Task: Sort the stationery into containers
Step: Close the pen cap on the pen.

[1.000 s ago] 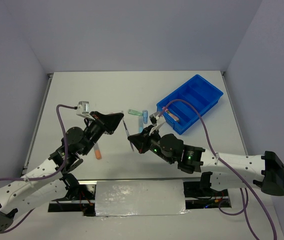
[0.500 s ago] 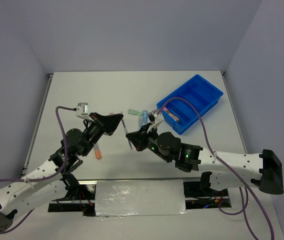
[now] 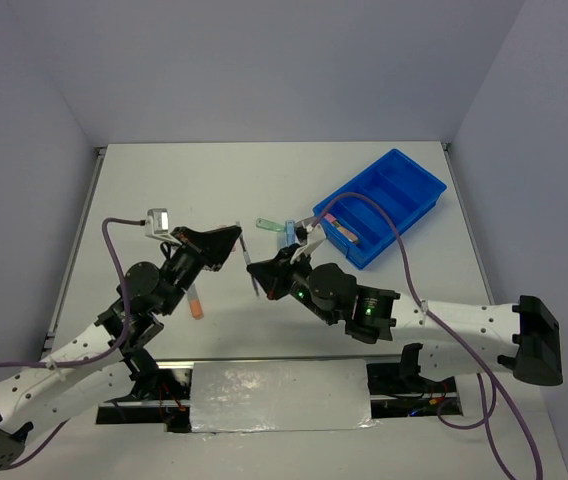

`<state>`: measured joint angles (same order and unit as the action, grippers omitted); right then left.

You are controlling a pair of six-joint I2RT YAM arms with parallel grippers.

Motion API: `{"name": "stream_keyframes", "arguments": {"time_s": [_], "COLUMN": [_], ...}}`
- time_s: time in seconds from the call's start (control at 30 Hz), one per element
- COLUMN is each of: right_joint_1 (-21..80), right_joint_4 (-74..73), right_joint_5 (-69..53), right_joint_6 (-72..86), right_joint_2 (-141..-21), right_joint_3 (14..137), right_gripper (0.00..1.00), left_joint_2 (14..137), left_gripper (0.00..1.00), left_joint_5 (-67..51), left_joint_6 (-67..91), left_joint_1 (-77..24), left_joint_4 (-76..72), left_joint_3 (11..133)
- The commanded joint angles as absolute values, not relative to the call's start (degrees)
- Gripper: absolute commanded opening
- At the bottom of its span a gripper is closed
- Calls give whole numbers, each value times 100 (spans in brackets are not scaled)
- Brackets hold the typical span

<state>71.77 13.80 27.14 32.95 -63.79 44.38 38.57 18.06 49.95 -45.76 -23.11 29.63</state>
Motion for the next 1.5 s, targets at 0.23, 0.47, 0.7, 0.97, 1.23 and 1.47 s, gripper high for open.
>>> {"name": "stream_keyframes", "arguments": {"time_s": [0.23, 0.47, 0.7, 0.97, 1.23, 1.47], "right_joint_1": [7154, 7146, 7163, 7154, 6839, 6715], "right_joint_4": [2794, 3454, 3243, 3111, 2682, 2663], "right_joint_5": [3024, 2716, 2523, 2426, 1258, 861], "right_joint_6": [2560, 1978, 1758, 1828, 1749, 1881], "right_joint_2": [-6618, -6671, -6522, -6565, -6504, -6407], "right_joint_3": [4930, 4781, 4729, 4764, 4860, 4755], "right_gripper": [0, 0, 0, 0, 34, 0], "left_joint_2": [3603, 3656, 3823, 3929, 3657, 3551], "left_gripper": [0, 0, 35, 0, 0, 0], "left_joint_5": [1802, 1653, 1494, 1345, 170, -351], "left_joint_6": [4975, 4887, 4282, 4035, 3271, 3103], "left_joint_1": [-4579, -4579, -4579, -4579, -4579, -4579], "left_joint_4": [-2049, -1907, -1338, -1231, -1940, -2276], "left_joint_3": [3031, 3111, 3646, 3911, 3824, 3788]}}
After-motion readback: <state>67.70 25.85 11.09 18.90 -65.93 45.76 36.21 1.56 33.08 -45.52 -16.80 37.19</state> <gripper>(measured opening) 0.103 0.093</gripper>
